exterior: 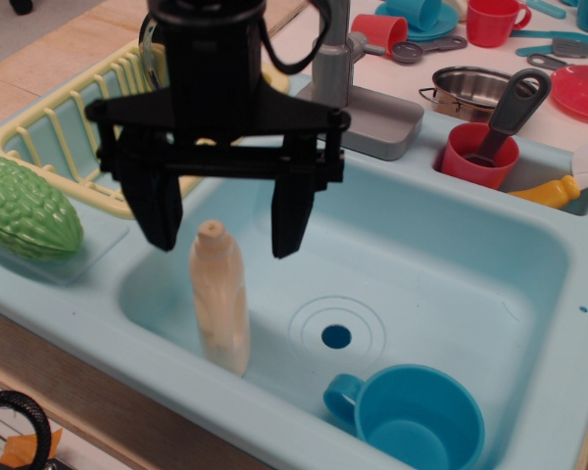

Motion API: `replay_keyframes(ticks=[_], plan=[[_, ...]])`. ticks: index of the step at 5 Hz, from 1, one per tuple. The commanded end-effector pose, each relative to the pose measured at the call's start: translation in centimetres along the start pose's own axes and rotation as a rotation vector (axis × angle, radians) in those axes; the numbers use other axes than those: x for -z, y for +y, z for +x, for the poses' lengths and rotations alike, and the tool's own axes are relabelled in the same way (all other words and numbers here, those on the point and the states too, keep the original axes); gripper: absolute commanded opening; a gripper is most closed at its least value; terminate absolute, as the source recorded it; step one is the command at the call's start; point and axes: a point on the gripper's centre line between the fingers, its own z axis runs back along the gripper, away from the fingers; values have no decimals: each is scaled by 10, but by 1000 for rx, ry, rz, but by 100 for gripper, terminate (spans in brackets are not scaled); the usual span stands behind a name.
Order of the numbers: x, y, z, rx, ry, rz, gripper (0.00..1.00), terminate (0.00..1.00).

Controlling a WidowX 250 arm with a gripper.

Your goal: Put detergent from sink into drying rack

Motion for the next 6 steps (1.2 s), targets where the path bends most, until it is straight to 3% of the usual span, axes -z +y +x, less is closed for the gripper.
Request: replay_keyframes(ticks=[1, 3, 4, 5, 6], plan=[[10, 5, 3, -50, -51, -44, 100, 0], [18, 4, 9, -98, -68, -56, 100, 0], [28, 4, 15, -123, -49, -100, 100, 0], [29, 3, 16, -133, -28, -89, 0, 0], [31, 3, 16, -145, -7, -98, 0, 0]])
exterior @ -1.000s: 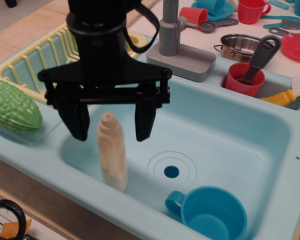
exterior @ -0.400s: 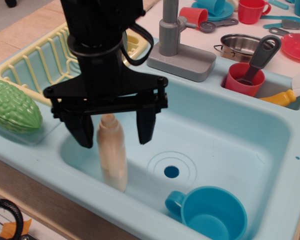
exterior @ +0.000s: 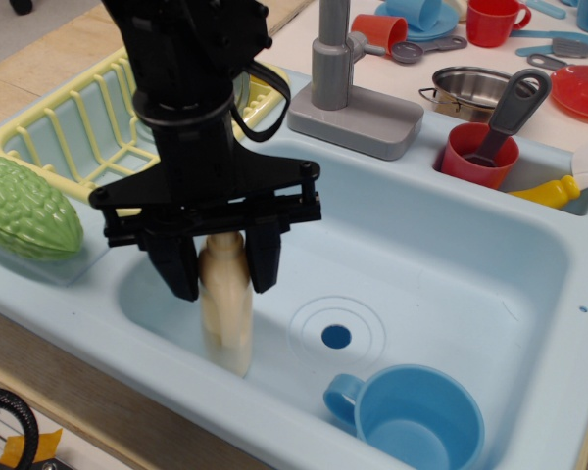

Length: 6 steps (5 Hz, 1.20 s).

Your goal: Put detergent from sink into drying rack

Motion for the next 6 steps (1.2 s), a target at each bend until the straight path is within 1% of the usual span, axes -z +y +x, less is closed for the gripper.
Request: replay_keyframes(ticks=[1, 2, 3, 4, 5, 6], plan=[[-8, -2, 6, 0, -21, -23, 0, 0], [-44, -5, 30, 38, -84, 33, 0, 0], [-72, 0, 48, 55, -135, 69, 0, 0], [-99, 9, 73, 81, -188, 96, 0, 0], [-106, 31, 104, 157, -183, 114, 0, 0], [-99, 45, 124, 242, -119, 102, 0, 0]])
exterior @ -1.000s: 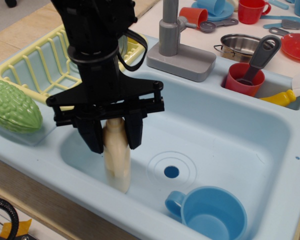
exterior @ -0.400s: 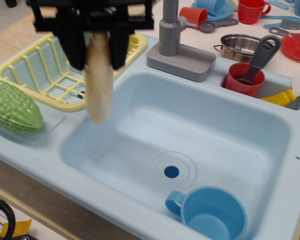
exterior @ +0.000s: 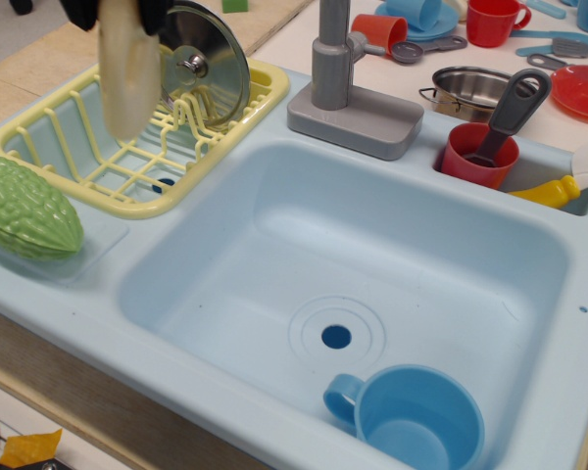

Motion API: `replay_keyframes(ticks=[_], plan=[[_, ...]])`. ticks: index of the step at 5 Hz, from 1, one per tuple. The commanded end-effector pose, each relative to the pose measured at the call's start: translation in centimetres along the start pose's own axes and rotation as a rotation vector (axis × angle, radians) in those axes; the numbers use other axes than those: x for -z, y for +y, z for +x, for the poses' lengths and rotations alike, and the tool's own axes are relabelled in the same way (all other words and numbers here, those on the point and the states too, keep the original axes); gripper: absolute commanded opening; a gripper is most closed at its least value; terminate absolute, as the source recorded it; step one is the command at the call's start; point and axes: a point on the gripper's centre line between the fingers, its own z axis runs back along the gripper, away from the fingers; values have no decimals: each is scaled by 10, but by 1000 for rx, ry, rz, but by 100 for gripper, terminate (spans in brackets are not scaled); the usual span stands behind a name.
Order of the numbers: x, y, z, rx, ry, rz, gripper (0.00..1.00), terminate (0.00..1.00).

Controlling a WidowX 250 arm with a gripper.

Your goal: Put detergent from sink into drying rack

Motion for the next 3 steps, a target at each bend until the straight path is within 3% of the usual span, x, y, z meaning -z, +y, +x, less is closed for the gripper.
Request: replay_keyframes(ticks=[1, 2, 3], plan=[[-3, 14, 10, 15, -9, -4, 100, 0], [-3, 14, 10, 15, -9, -4, 100, 0], [-3, 14, 10, 15, -9, -4, 100, 100]])
